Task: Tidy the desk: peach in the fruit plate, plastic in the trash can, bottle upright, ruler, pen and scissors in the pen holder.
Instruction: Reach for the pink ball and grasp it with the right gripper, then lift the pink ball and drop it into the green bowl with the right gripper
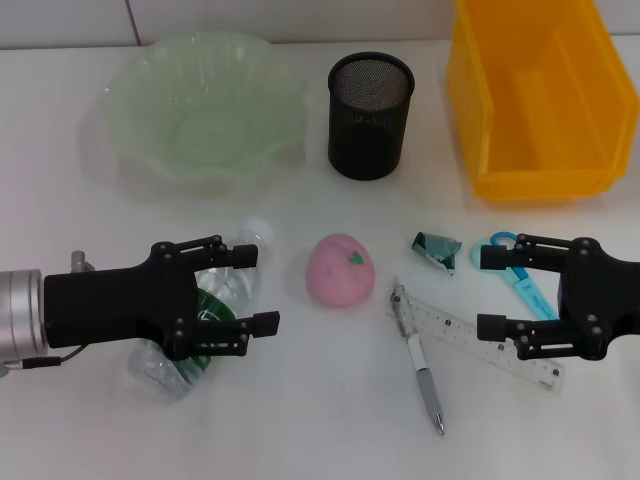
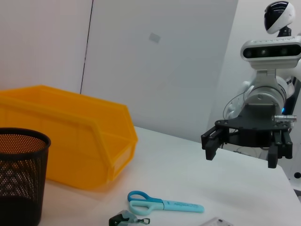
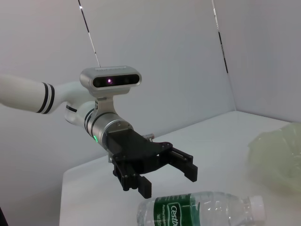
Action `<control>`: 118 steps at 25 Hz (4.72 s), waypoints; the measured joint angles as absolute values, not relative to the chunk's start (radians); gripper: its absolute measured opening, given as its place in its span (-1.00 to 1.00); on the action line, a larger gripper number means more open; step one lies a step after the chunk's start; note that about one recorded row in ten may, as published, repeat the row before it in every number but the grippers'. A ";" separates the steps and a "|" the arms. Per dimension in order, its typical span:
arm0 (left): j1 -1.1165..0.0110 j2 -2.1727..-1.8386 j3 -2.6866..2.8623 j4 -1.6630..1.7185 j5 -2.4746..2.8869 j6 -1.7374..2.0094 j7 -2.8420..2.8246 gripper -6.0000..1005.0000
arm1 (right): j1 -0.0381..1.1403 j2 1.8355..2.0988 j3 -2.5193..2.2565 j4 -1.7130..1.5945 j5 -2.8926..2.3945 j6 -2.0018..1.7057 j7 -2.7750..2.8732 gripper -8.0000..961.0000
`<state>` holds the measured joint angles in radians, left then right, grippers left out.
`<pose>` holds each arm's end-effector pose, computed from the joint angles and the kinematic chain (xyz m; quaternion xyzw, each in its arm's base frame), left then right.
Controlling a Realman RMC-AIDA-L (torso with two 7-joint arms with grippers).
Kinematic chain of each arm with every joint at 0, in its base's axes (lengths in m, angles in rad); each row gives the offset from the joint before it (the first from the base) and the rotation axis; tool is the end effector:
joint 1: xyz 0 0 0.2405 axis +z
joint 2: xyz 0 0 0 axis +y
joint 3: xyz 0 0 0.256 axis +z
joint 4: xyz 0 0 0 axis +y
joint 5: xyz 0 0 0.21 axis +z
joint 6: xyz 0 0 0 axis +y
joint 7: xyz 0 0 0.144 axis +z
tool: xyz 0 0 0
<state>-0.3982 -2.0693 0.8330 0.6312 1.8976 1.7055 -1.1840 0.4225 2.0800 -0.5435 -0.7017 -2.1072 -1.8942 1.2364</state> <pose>-0.2752 0.2750 -0.0116 -0.9495 -0.1468 -0.2685 0.0686 0.2803 0.2661 0.0190 -0.9428 0.1650 0.2835 0.0604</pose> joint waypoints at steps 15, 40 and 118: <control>-0.396 -2.070 0.830 0.628 1.891 1.706 -1.165 0.68 | 0.407 2.079 -0.535 -0.708 -2.108 -1.896 1.239 0.74; -0.334 -2.069 0.815 0.623 1.872 1.748 -1.063 0.68 | 0.536 2.081 -0.971 -1.211 -2.191 -1.795 1.859 0.74; -0.287 -2.068 0.782 0.616 1.850 1.755 -1.038 0.68 | 0.870 2.083 -1.348 -1.167 -2.264 -1.165 2.453 -0.70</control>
<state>-0.2874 -2.0676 0.7823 0.6162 1.8499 1.7548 -1.0384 0.8700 2.0832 -1.3483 -1.1672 -2.2641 -1.1651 2.4533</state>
